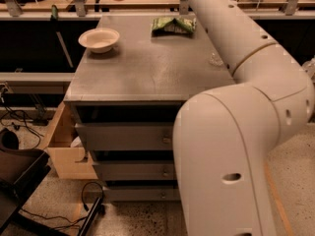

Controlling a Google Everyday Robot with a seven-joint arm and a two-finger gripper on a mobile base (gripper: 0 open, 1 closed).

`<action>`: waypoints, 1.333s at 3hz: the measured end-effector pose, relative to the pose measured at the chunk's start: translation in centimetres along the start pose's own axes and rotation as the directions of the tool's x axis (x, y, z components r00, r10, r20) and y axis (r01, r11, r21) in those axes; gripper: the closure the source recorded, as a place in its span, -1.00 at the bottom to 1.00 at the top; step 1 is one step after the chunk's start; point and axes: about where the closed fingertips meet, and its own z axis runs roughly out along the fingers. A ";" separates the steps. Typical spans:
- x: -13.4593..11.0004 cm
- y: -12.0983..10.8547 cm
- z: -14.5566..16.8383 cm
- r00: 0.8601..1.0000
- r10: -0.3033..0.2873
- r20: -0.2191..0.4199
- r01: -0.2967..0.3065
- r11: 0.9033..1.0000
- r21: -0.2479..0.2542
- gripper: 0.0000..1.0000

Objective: Place orange into paper bowl

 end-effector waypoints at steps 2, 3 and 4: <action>4.7 -0.5 4.6 0.994 0.095 -0.046 -0.095 0.995 0.005 1.00; 6.5 0.3 6.4 0.993 0.105 -0.059 -0.107 0.994 -0.024 1.00; 7.9 1.6 8.1 0.992 0.095 -0.078 -0.101 0.992 -0.074 1.00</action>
Offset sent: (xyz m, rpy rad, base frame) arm 0.0449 0.0225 -0.0861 0.0415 0.1459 -0.0421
